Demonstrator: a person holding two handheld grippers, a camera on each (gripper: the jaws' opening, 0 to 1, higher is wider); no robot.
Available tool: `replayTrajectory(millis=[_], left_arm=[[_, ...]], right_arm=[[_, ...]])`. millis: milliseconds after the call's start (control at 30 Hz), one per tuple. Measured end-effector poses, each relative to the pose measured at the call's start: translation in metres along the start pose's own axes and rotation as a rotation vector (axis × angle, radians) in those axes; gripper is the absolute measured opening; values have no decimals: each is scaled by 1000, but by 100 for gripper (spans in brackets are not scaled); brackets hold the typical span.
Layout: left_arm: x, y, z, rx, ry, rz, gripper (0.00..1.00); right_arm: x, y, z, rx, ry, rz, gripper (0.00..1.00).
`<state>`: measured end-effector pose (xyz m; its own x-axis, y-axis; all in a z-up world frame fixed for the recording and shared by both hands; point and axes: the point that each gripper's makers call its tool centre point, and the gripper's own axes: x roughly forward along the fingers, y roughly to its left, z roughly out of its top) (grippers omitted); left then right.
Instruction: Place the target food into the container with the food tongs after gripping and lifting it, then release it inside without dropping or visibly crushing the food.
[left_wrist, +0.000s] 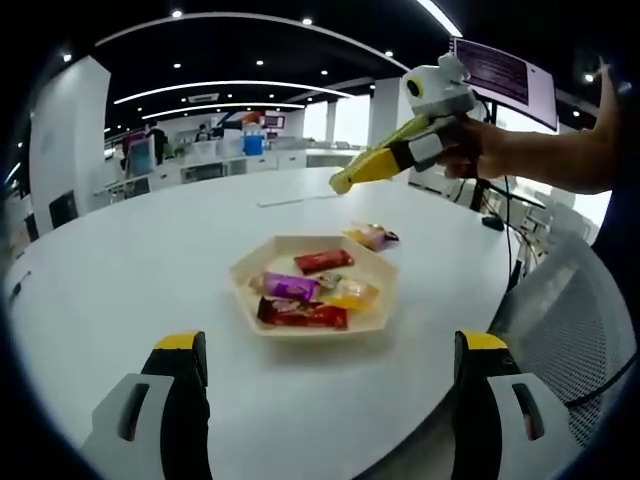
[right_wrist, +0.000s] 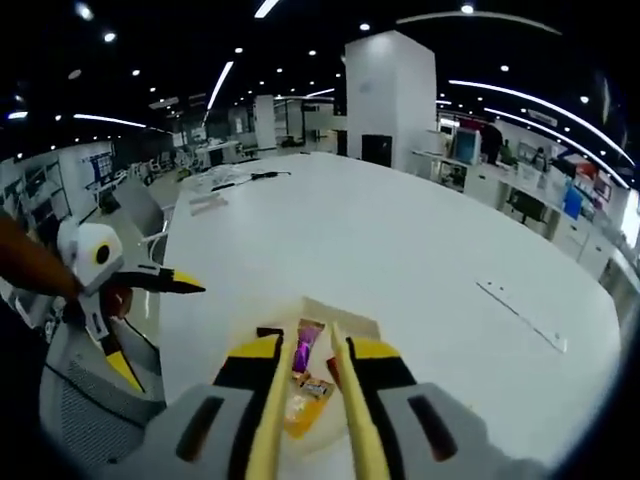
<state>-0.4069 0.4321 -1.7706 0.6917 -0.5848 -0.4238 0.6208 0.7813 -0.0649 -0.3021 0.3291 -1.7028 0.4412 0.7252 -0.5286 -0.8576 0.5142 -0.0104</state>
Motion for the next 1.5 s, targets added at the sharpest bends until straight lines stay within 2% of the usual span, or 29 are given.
replayTrajectory(millis=[267,433,700,1100,1500], left_arm=[[0,-1,0,2,1,-2,100],[1,0,0,4,2,-4,100],[1,-1,-1,5,7,-7,100],[0,0,-1,8,6,-1,100],[0,0,-1,4,6,0,100]], right_arm=[[-9,-7,6,-12,-36,-12,25],[-14,-8,11,0,-64,4,26],[-21,-13,10,-10,-71,-14,27],[-43,-43,1,-10,-105,-82,28],[-67,-78,-16,30,-100,-166,29]])
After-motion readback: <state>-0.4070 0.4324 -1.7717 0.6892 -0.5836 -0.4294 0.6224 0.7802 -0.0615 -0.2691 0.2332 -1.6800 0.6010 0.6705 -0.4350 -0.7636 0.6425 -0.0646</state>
